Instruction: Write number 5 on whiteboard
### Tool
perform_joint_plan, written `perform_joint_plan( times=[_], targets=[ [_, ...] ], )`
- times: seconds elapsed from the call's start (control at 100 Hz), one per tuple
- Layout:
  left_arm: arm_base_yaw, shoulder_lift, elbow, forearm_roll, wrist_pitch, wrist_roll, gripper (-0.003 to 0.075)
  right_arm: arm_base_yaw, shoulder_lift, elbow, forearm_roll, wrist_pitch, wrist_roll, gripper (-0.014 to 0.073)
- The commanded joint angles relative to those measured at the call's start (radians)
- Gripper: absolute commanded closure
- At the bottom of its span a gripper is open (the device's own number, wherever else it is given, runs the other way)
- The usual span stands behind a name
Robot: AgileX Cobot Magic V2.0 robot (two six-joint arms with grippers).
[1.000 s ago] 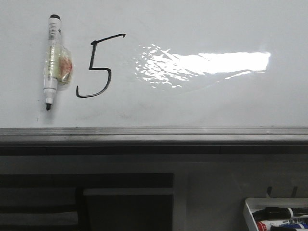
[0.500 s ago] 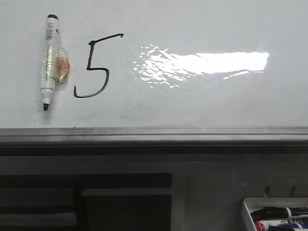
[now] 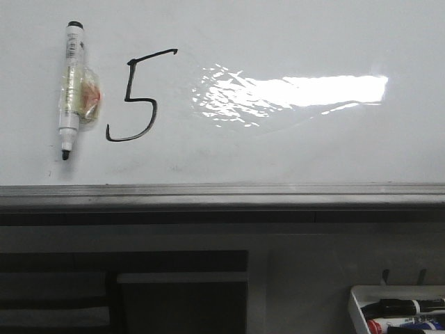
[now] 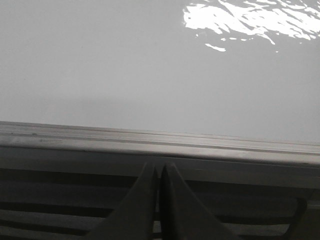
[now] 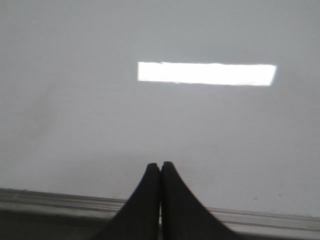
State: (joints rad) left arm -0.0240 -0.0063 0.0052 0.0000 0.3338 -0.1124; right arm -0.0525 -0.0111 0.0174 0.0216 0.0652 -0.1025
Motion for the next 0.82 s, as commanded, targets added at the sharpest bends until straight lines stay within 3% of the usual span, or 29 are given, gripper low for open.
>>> perform_joint_plan(
  times=[0.0, 0.19, 0.81],
  targets=[
    [0.001, -0.029, 0.016, 0.000, -0.060, -0.009, 0.0741, -0.056, -0.013, 0.020, -0.010, 0.008, -0.010, 0.0655],
    [0.001, -0.029, 0.016, 0.000, -0.060, -0.009, 0.0741, -0.078, -0.017, 0.020, -0.010, 0.270, -0.010, 0.0655],
    [0.001, -0.029, 0.016, 0.000, -0.060, -0.009, 0.0741, -0.078, -0.017, 0.020, -0.010, 0.262, -0.010, 0.0655]
  ],
)
